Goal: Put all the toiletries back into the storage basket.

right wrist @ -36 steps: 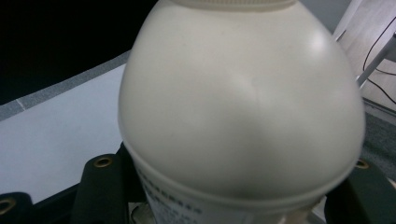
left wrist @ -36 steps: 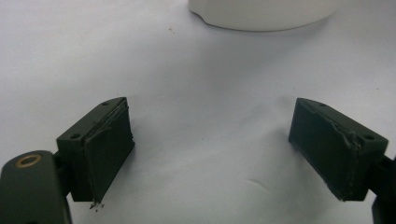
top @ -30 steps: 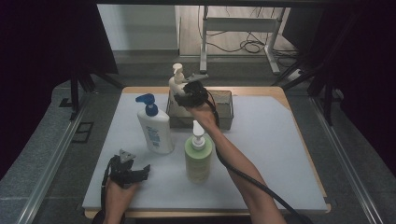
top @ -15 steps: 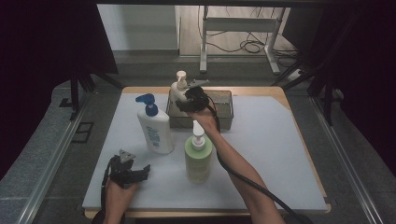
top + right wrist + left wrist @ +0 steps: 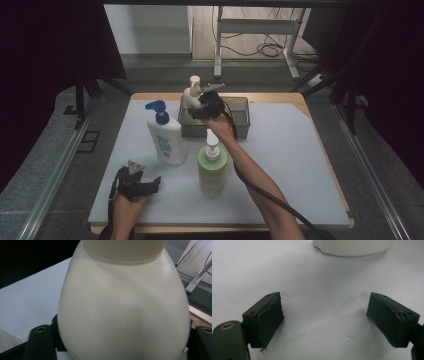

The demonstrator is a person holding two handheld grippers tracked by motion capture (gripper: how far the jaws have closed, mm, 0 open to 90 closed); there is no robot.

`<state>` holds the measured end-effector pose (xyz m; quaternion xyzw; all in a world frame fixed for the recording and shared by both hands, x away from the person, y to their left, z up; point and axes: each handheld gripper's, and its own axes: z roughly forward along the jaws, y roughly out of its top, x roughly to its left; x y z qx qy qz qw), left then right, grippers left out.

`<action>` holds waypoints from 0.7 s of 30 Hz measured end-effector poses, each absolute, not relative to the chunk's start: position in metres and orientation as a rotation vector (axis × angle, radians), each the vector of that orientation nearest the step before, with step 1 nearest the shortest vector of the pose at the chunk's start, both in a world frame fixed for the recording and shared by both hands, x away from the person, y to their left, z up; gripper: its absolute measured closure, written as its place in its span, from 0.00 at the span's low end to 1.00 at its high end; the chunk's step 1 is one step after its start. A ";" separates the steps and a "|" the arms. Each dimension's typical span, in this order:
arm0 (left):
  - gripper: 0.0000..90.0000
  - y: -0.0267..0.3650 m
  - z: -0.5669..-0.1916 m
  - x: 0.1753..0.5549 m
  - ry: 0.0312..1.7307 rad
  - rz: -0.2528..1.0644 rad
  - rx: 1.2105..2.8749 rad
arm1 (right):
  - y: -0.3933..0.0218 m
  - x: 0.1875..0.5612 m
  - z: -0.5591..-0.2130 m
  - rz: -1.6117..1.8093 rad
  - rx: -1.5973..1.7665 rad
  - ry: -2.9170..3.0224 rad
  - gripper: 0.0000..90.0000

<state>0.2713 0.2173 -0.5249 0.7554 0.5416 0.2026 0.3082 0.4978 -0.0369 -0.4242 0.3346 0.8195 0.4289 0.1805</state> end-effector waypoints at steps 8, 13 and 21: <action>0.14 0.217 -0.525 0.271 1.431 0.536 1.996 | -0.051 0.491 -0.417 1.224 0.916 2.353 0.20; 0.14 0.217 -0.525 0.271 1.431 0.536 1.996 | -0.062 0.485 -0.415 1.238 0.918 2.377 0.19; 0.14 0.217 -0.525 0.271 1.431 0.536 1.995 | -0.079 0.477 -0.417 1.217 0.921 2.420 0.27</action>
